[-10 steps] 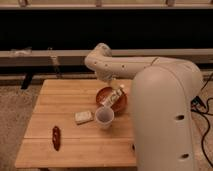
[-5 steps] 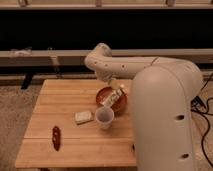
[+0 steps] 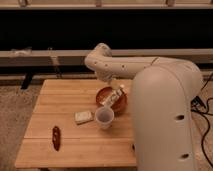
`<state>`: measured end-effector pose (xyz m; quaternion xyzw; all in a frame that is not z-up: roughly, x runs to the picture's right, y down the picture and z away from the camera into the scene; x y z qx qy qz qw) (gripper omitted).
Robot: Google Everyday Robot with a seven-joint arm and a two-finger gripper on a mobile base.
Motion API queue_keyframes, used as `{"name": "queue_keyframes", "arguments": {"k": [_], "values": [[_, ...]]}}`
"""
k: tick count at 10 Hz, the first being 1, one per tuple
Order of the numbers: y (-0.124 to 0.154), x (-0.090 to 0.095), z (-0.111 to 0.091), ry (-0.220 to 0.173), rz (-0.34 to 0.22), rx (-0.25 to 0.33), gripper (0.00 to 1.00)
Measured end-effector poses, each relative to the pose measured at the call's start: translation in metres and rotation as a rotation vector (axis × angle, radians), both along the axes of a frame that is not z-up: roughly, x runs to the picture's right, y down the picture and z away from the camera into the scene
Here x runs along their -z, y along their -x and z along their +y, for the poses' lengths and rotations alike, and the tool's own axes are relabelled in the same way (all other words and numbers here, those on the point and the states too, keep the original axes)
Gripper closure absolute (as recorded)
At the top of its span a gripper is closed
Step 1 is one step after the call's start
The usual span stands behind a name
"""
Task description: Pick up the ceramic cup
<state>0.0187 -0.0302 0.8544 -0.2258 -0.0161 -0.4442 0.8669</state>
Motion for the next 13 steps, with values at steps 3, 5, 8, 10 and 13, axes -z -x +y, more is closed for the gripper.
{"name": "queue_keyframes", "arguments": {"k": [3, 5, 8, 10, 13], "values": [[-0.0002, 0.0000, 0.0000, 0.000, 0.000, 0.000, 0.20], [-0.0002, 0.0000, 0.0000, 0.000, 0.000, 0.000, 0.20], [-0.0002, 0.0000, 0.0000, 0.000, 0.000, 0.000, 0.20], [-0.0001, 0.0000, -0.0001, 0.000, 0.000, 0.000, 0.20], [0.0095, 0.0063, 0.0039, 0.005, -0.018, 0.022, 0.20]]}}
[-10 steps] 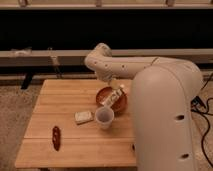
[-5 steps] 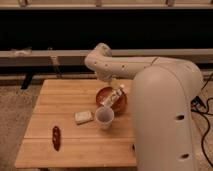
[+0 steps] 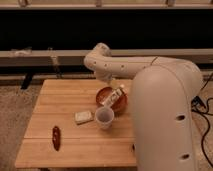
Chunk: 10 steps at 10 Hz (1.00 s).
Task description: Pick up the ceramic cup
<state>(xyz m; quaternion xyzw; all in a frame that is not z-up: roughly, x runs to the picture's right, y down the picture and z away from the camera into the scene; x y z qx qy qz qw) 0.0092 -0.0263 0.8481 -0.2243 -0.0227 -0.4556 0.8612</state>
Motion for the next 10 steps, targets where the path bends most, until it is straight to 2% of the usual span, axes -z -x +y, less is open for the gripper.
{"name": "queue_keyframes", "arguments": {"k": [2, 5, 6, 8, 10], "values": [[0.021, 0.023, 0.021, 0.000, -0.028, 0.007, 0.20], [0.050, 0.066, 0.067, 0.012, -0.061, -0.002, 0.20], [0.052, 0.077, 0.080, 0.019, -0.067, -0.006, 0.20], [0.052, 0.090, 0.101, 0.045, -0.086, -0.020, 0.20], [0.052, 0.084, 0.116, 0.077, -0.110, -0.036, 0.20]]}}
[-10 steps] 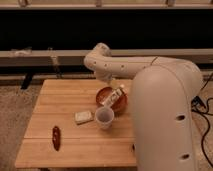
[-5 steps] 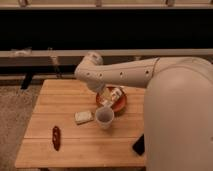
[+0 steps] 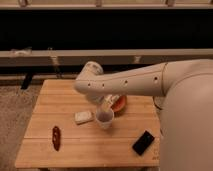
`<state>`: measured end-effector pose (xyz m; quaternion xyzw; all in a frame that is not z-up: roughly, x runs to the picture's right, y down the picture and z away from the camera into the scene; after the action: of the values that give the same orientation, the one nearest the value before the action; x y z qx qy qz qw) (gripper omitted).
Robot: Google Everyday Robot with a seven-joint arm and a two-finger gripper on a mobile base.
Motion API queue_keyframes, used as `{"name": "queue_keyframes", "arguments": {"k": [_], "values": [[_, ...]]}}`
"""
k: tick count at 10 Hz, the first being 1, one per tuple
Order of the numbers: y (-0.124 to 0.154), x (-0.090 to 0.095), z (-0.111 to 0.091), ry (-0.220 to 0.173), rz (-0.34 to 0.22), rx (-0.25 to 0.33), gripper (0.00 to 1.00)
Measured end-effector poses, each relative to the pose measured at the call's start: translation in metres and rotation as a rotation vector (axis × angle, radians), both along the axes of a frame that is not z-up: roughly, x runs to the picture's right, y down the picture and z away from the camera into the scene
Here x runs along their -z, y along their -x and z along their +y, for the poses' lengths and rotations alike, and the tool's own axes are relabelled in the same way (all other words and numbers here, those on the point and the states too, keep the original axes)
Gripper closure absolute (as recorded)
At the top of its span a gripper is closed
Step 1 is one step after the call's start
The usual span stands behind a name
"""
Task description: Pick up the ceramic cup
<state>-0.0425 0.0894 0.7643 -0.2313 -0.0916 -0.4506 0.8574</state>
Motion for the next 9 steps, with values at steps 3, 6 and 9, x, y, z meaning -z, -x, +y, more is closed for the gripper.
{"name": "queue_keyframes", "arguments": {"k": [3, 6, 9], "values": [[0.003, -0.023, 0.022, 0.049, -0.032, -0.012, 0.20], [0.001, -0.040, 0.033, 0.088, -0.034, -0.024, 0.24], [-0.005, -0.048, 0.040, 0.130, 0.002, -0.014, 0.53]]}}
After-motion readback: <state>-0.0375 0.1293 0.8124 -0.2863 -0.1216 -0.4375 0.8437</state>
